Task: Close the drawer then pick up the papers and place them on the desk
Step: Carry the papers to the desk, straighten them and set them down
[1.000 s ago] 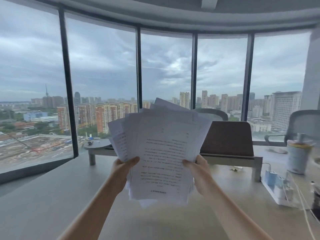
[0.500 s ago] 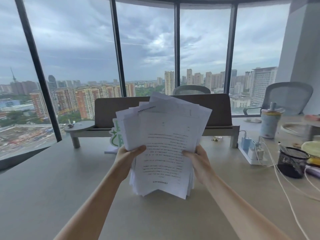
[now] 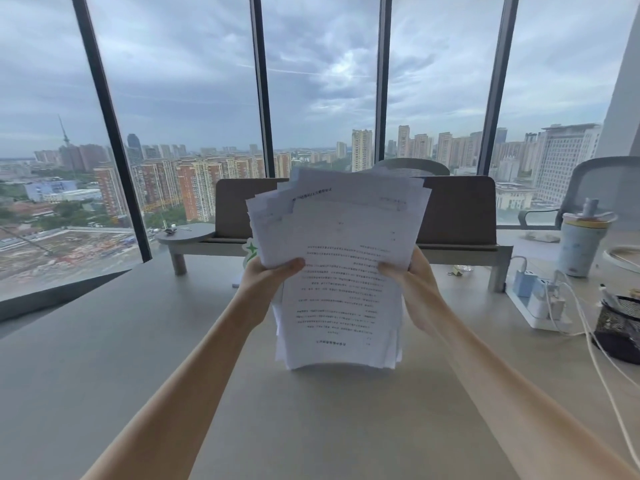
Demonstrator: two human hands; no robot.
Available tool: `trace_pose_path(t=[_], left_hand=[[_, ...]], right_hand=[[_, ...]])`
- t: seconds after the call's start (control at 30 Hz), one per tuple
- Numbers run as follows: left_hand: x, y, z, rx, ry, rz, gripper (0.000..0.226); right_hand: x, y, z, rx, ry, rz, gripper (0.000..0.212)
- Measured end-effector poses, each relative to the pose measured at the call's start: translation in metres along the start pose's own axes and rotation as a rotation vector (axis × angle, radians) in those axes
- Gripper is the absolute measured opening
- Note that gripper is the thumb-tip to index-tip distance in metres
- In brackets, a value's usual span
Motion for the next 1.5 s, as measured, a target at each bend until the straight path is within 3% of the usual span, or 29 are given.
trace_pose_path(t=[0.1,0.4,0.73,1.03,1.27,1.4,1.5], left_hand=[[-0.003,-0.002,-0.002,0.004,-0.003,0.028,0.028],[-0.003,0.006,-0.009,0.011,0.048,0.065,0.048],[0.004,0.018,-0.02,0.013,0.069,-0.041,0.015],[-0.008,0.002,0.038,0.071,-0.075,0.043,0.038],[-0.018,0.003,0.067,0.083,-0.121,-0.013,0.026],[-0.01,0.011,0.049,0.101,-0.057,-0.043,0.008],[-0.006,0.012,0.034,0.049,-0.038,0.0,0.01]], right_hand=[[0.002,0.004,0.004,-0.008,-0.028,0.011,0.04],[0.017,0.01,0.016,-0.099,-0.105,0.009,0.046],[0.02,0.016,0.025,-0.158,-0.18,0.001,0.047],[0.001,0.012,-0.051,-0.189,0.015,0.086,0.039],[-0.003,0.013,-0.081,-0.209,0.021,0.053,0.035],[0.004,0.014,-0.069,-0.224,-0.038,-0.025,0.028],[0.006,0.013,-0.047,-0.215,-0.082,-0.032,0.03]])
Point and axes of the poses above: each hand's wrist, its own x-axis towards the middle knuckle, its own y-axis out of the palm, z = x × y, the point moved 3 cm from there along x, towards the middle knuckle, and after that the axes turned 1 degree about -z, right-handed, at the moved point
